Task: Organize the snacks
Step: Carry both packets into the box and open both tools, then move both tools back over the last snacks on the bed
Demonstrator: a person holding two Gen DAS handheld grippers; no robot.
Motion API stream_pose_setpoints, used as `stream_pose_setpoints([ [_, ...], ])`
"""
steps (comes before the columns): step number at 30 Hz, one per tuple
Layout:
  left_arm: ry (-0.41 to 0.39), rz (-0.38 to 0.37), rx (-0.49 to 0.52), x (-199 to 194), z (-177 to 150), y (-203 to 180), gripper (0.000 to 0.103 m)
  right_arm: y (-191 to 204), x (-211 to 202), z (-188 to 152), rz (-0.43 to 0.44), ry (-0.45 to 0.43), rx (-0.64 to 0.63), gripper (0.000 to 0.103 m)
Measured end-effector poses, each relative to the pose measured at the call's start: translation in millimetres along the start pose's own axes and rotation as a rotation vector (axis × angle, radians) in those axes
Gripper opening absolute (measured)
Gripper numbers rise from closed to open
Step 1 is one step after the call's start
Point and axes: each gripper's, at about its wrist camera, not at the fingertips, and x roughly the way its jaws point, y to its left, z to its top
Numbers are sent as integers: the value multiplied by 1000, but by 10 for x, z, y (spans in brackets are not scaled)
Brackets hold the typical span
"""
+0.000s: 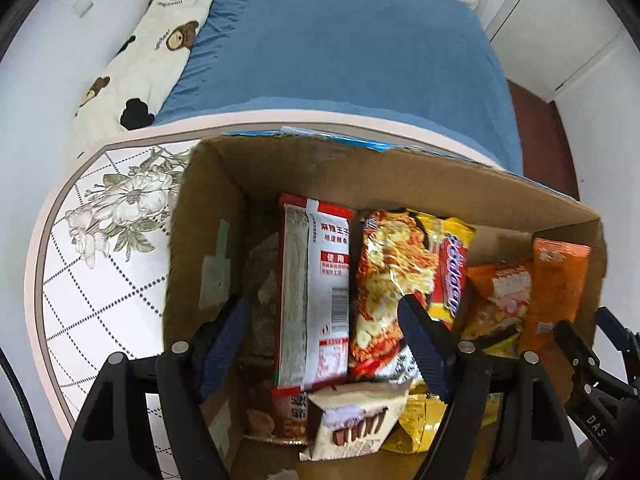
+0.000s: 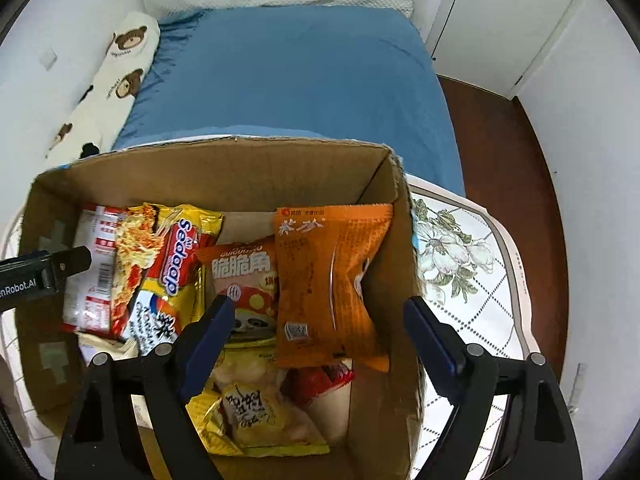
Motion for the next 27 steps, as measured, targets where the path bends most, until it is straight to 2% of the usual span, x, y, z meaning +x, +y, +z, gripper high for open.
stream_pose_setpoints([
  [8,-110,-35,33,-412,-551,-74,76,-2,-305,-359,60,-59,5,89],
  [14,-236,-27,40,-760,-924,-47,76,51,-557,-595,88,-112,-15,89],
  [27,-415,-35,83,-1541,-1655,-47,76,120,-1306,-1244,160,-257,-28,89],
])
